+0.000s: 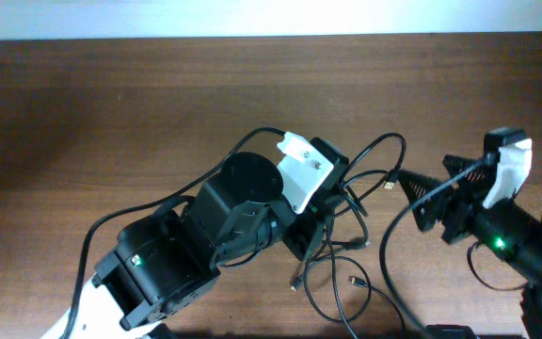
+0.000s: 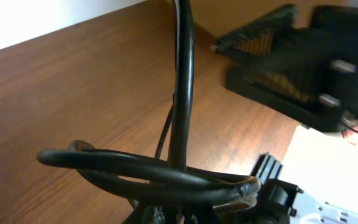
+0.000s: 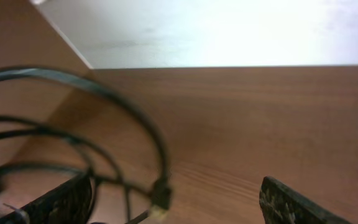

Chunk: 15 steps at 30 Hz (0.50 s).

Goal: Untangle cables

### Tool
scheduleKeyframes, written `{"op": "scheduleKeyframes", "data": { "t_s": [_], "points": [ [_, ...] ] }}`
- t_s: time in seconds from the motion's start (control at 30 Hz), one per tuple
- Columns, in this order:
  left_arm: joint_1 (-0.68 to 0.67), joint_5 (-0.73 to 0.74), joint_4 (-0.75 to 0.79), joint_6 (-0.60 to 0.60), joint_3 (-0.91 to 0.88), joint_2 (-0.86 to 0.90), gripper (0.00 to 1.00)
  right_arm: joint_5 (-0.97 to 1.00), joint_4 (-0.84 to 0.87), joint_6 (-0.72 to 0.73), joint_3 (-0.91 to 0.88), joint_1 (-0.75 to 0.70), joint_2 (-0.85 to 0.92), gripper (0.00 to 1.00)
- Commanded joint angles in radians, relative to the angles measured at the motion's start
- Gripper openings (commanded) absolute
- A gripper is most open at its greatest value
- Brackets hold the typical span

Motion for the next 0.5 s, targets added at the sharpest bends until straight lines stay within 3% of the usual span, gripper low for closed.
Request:
{"op": "scheduleKeyframes", "data": {
  "t_s": [0.0,0.07,0.27,0.43,0.47],
  "points": [
    [0.0,-0.05,0.011,-0.044,0.006,-0.006,0.0,-0.249,0.003,-0.106,0.009,-0.003,-0.039,0.85],
    [0.0,-0.049,0.02,-0.101,0.006,-0.006,0.0,-0.407,0.002,-0.196,0.009,-0.003,-0.046,0.85],
    [0.0,0.008,0.053,-0.172,0.006,-0.003,0.0,-0.51,0.006,-0.205,0.009,-0.003,-0.046,0.8],
    [0.0,0.159,0.117,-0.171,0.006,0.038,0.0,-0.512,0.006,-0.205,0.008,-0.003,-0.046,0.69],
    [0.0,0.17,0.121,-0.171,0.006,0.039,0.0,-0.5,0.006,-0.205,0.008,-0.003,-0.046,0.63]
  ]
}}
